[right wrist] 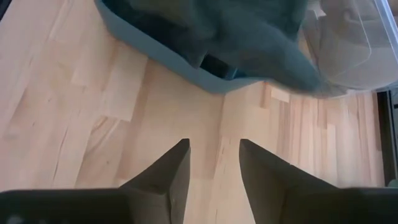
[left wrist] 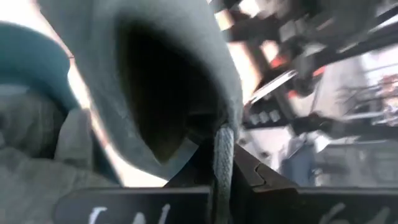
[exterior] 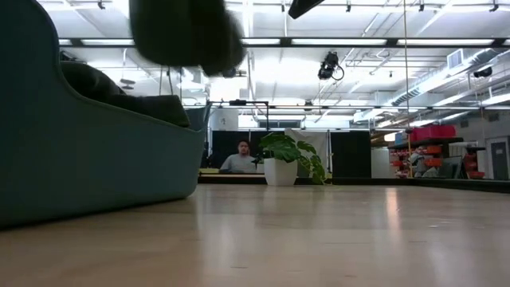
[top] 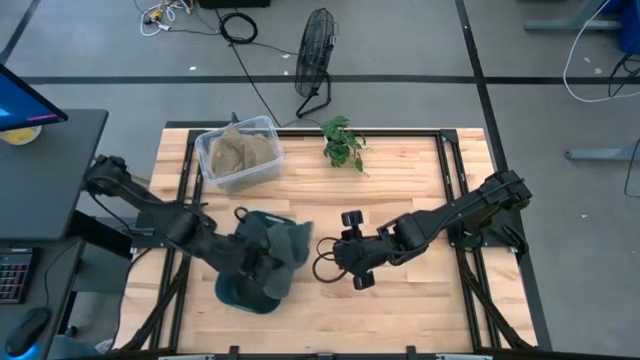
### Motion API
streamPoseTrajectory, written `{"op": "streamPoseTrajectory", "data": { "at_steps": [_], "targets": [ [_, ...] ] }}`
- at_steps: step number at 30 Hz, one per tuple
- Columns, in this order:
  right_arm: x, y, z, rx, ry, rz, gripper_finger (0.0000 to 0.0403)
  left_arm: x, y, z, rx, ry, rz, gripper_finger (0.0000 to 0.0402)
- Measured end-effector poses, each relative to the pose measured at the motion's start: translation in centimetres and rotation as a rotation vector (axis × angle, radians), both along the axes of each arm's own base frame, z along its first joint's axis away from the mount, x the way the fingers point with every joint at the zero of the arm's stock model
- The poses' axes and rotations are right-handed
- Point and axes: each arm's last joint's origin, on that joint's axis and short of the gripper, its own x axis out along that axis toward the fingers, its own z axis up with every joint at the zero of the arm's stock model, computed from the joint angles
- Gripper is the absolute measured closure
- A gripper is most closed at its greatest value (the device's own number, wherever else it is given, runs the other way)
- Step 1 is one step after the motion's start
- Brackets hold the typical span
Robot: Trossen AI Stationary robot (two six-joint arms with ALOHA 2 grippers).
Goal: Pick & Place hat
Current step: Put the gray cap into the blue bin
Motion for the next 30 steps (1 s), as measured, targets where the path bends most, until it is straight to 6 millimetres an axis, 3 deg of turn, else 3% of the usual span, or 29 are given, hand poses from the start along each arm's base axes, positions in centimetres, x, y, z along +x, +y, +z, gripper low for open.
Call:
{"op": "streamPoseTrajectory", "data": {
  "at_steps": [5,13,22,26,30],
  "targets": [
    [0.3,-0.3,0.1,0.004,-0.015,-0.009,0.0259,-0.7,0.2,0.8,0.021,-0.042,0.010,0.0386],
    [1.5,-0.4,0.9,0.063,-0.139,0.033,0.0259,-0.6,-0.4,-1.5,0.045,0.121,0.045,0.0388],
    [3.5,-1.9,2.5,0.129,-0.341,-0.009,0.0264,0.2,-1.8,-2.6,0.010,0.122,0.107,0.0389],
    [3.9,-3.0,2.6,0.166,-0.348,-0.004,0.0288,0.1,-2.7,-2.2,-0.009,0.040,0.129,0.0389],
    [4.2,-3.8,2.6,0.199,-0.340,0.015,0.0342,-0.2,-3.3,-2.7,-0.019,0.066,0.151,0.0388]
  ]
}}
